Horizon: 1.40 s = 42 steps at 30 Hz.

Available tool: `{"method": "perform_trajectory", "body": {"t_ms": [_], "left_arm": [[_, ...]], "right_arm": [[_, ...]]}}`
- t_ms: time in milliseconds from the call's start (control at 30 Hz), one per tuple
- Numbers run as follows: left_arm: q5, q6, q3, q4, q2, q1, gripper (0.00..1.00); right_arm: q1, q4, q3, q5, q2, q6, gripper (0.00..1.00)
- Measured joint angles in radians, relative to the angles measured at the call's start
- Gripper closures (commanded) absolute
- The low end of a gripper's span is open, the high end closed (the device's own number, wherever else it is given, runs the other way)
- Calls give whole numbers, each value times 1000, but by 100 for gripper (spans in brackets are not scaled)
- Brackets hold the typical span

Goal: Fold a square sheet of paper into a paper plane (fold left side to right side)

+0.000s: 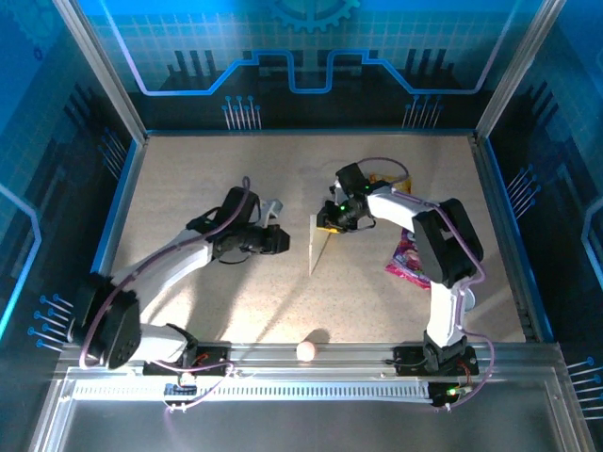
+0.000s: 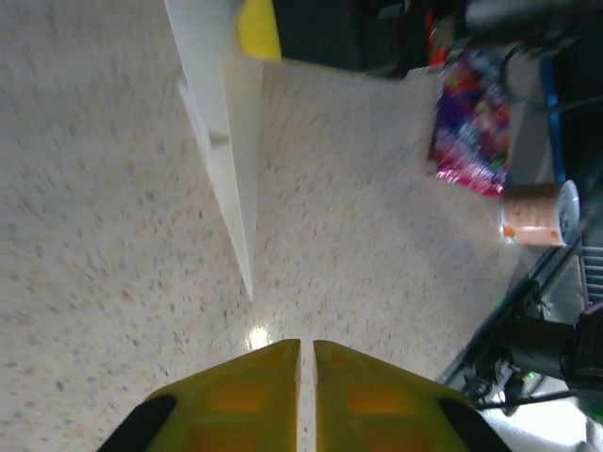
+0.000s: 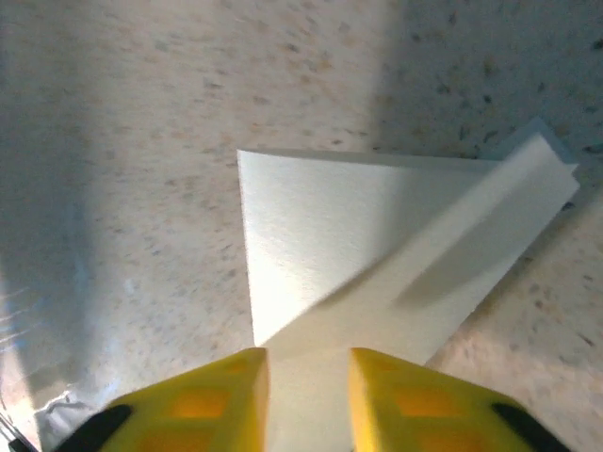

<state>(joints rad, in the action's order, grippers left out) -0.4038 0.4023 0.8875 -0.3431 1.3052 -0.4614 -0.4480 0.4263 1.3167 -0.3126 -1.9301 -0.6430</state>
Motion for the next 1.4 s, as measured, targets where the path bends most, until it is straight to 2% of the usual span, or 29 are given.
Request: {"method": "perform_trajectory", "body": {"t_ms": [100, 300, 433, 567, 700, 933, 1100, 1400], "left_arm": [[76, -37, -10, -1, -130, 2, 60], [226, -103, -52, -1, -334, 16, 22], [299, -152, -87, 0, -431, 22, 9], [337, -214, -115, 5, -494, 27, 5], [356, -286, -181, 48, -571, 27, 0], [379, -359, -348, 169, -694, 28, 0], [415, -360, -388, 200, -705, 28, 0], [419, -360, -388, 238, -702, 28, 0]], "right_arm": [[-6, 5, -21, 34, 98, 13, 51], [-44, 72, -43, 145, 220, 36, 27], [-95, 126, -76, 227, 263, 41, 13], [-134, 176, -97, 296, 287, 35, 1], [-168, 220, -99, 369, 307, 15, 1], [-212, 301, -80, 441, 307, -30, 1], [-249, 365, 56, 484, 216, -54, 1], [-280, 409, 248, 513, 27, -84, 1]]}}
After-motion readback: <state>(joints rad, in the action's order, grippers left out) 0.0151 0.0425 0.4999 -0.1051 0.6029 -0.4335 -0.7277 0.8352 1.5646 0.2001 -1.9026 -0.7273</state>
